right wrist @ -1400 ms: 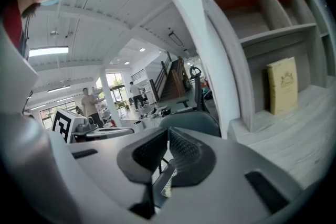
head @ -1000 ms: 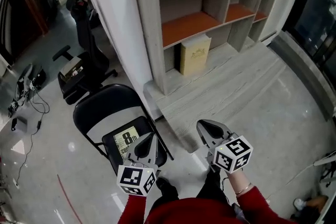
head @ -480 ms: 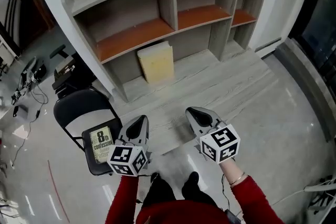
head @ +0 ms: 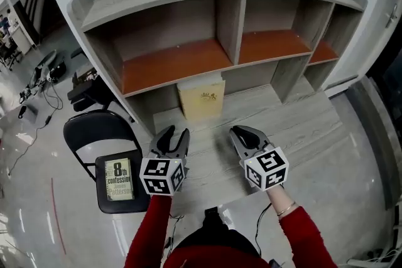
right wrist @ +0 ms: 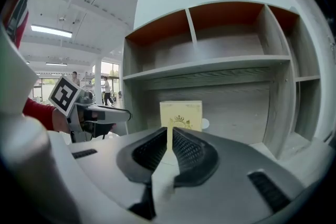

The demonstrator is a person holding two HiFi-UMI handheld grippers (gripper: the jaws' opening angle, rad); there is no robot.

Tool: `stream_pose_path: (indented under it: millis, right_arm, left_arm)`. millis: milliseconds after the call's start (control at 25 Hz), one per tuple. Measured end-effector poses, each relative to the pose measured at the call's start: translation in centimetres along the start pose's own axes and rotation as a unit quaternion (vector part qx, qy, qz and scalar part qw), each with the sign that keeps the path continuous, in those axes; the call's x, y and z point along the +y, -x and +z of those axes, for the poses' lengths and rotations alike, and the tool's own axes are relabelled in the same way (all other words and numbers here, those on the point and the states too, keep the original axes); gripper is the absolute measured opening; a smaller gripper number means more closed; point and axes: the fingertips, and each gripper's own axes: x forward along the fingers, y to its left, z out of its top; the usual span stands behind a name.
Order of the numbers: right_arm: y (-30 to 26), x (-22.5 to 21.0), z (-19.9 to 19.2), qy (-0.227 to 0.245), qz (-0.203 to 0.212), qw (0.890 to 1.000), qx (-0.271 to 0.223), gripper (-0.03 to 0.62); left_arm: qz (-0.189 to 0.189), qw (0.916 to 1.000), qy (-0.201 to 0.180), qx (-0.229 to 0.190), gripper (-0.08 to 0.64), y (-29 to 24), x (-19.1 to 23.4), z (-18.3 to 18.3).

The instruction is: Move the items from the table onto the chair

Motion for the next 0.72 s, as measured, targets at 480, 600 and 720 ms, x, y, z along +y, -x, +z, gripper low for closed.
stream_pose_path:
  millis: [480,600,720]
  right_arm:
    - [-12.5,-7.7,-1.3,0.034,0.105,0.992,0.053,0.454]
    - [-14.5,-8.0,-1.8,0.029,0.152,0.986,0.062,0.459]
    - [-15.9,-8.0,-2.1,0.025,0.187,0.980,0.065,0.458]
  left_arm:
    - [0.010,0.9994,0.022,0.025,0.266,-10.4,5.2,-1.5]
    - [-0.006,0.9993,0.034,0.017,0.267,-11.5,5.9,-1.5]
    - [-0.022,0.9989,0.036,0.019,0.267,-12.0,6.3,-1.6]
